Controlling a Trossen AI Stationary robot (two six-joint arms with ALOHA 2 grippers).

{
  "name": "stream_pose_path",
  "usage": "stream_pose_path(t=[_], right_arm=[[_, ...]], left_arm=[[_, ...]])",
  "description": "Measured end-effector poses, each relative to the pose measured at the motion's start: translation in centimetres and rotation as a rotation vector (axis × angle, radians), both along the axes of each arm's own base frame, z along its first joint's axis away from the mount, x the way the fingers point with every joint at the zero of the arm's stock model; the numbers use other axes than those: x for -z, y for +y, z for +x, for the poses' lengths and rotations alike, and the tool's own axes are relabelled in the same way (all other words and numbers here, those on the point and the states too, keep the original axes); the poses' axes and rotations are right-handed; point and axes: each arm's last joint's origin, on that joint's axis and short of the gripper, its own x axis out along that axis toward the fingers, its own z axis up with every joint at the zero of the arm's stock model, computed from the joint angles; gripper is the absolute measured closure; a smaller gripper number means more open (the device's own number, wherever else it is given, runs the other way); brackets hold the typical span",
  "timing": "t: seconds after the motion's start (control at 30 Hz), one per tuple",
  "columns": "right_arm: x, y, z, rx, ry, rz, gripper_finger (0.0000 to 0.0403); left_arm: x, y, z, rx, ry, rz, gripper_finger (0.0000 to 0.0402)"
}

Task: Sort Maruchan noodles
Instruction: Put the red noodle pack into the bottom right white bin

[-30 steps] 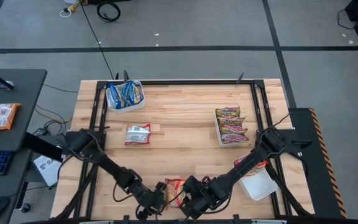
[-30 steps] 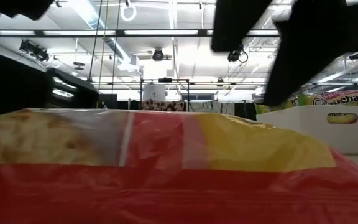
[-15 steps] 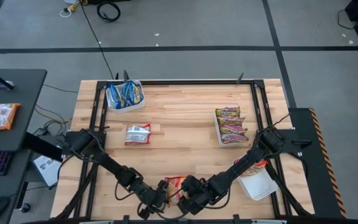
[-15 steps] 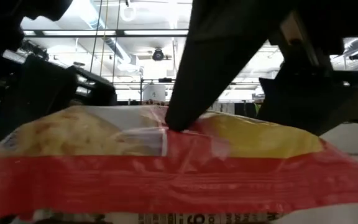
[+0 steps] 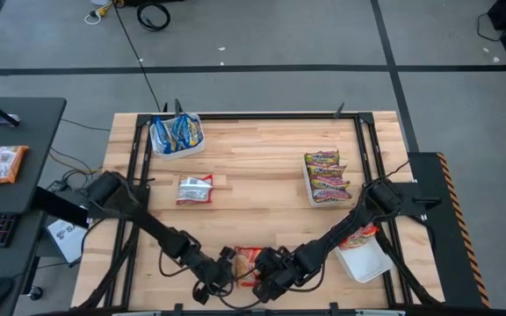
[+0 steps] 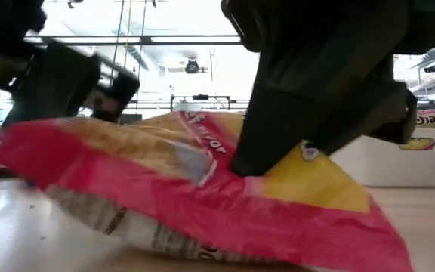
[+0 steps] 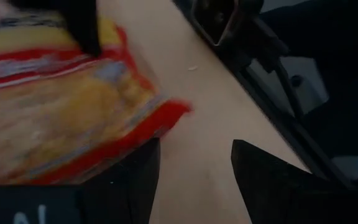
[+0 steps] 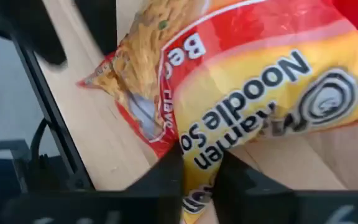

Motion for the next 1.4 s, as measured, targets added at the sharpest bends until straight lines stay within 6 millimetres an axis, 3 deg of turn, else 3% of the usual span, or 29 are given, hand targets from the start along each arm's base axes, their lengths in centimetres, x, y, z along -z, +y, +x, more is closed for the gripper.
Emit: stream_pose_path(t=[0.13,0.33,0.57,0.8,1.03,1.2,1.4], right_arm=[[-1.5,-0.4,-0.7,-0.053,0.018,-0.047,0.0392],[-5.3,-1.8,-2.7,-0.117,0.093,-0.091,0.0397],[-7.9,-2.0,-4.6,-0.178,0.102,-0.163,0.0397],[-9.5,-1.8,-7.2,-0.308,0.162,-0.245,0.0398],[-14.7,-4.7,-12.5,-0.483,0.277,-0.404,0.0398],[-17.8,-6.8,-15.7,-0.676,0.319,-0.434,0.0398],[-19.1,-8.6,-18.0,-0.855,0.430,-0.481,0.0398]], left_arm=[[-2.6,1.1,-0.9,-0.010,0.029,0.049,0.0198],[-7.0,2.6,-2.5,-0.002,-0.015,0.069,0.0198],[-11.1,3.4,-3.0,0.023,-0.208,0.009,0.0198],[-10.1,3.9,-3.3,-0.020,-0.173,0.040,0.0198],[-9.4,5.0,-3.1,-0.127,-0.074,0.030,0.0198],[-9.9,6.4,-1.5,-0.200,-0.144,-0.022,0.0198],[-9.4,8.4,1.0,-0.291,-0.210,-0.056,0.0198]])
